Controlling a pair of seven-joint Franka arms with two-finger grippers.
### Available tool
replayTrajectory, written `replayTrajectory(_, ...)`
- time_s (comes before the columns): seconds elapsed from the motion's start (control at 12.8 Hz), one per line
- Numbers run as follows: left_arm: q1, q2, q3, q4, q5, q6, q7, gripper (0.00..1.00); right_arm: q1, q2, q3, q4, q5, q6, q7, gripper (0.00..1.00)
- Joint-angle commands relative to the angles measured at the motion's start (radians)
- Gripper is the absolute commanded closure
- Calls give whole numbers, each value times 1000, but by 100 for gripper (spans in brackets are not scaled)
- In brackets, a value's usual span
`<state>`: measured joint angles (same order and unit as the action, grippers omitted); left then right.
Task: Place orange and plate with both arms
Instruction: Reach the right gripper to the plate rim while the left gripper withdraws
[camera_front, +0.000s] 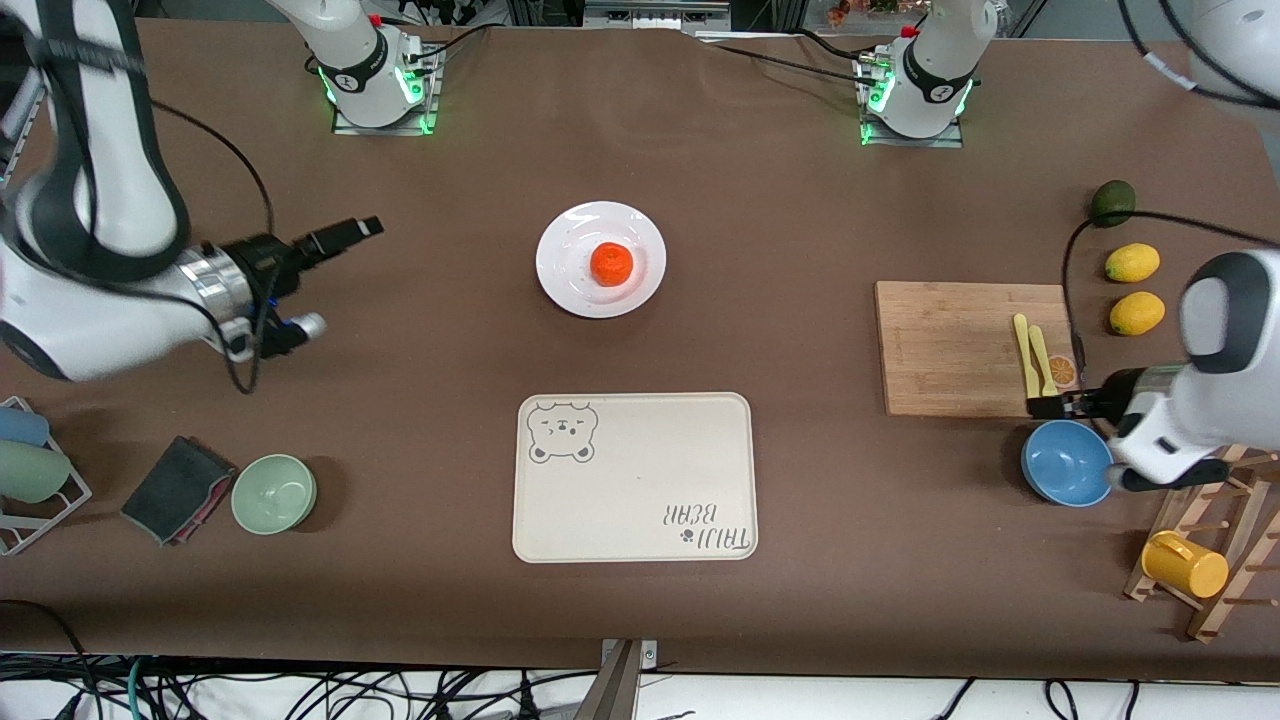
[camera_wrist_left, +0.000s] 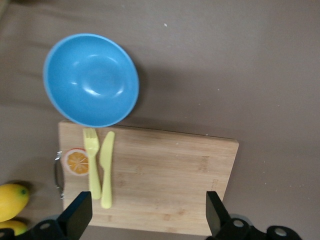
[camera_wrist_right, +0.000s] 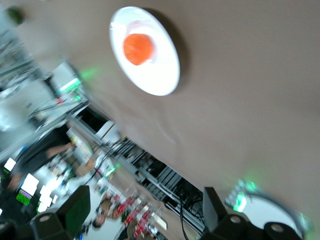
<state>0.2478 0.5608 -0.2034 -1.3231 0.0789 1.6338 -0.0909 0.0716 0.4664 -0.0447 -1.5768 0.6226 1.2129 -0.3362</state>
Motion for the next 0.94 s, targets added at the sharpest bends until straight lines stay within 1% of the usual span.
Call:
replayTrajectory(0.0, -4, -76, -17, -10, 18, -63, 11, 0, 23, 43, -1, 5, 57, 80, -104, 0)
replayTrajectory(0.16, -10, -128, -21, -15, 16, -112, 11, 0, 36, 46, 5, -28, 97, 149, -122, 0)
replayTrajectory(0.23, -10, -160, -27, -19, 16, -130, 8, 0, 37, 66, 5, -31, 120, 178, -150, 0)
replayTrajectory(0.39, -2, -189, -40, -31, -27, -143, -3, 0, 54, 133, 6, -32, 205, 223, -268, 0)
replayTrajectory(0.47, -4, -215, -40, -45, -28, -158, -3, 0, 92, 156, 8, -46, 221, 267, -314, 0)
replayTrajectory(0.55, -15, -231, -39, -60, -28, -158, -3, 0, 132, 153, 11, -101, 241, 357, -337, 0)
replayTrajectory(0.63, -22, -284, -33, -91, -30, -152, -3, 0, 146, 149, 32, -164, 291, 455, -390, 0)
replayTrajectory(0.7, -57, -320, -5, -116, -30, -147, -3, 0, 146, 149, 70, -211, 333, 524, -465, 0)
replayTrajectory(0.78, -143, -370, 83, -160, -34, -137, -3, 0, 146, 147, 80, -250, 365, 565, -512, 0)
replayTrajectory(0.86, -189, -427, 140, -232, -62, -99, -1, 0, 148, 147, 83, -265, 368, 576, -535, 0)
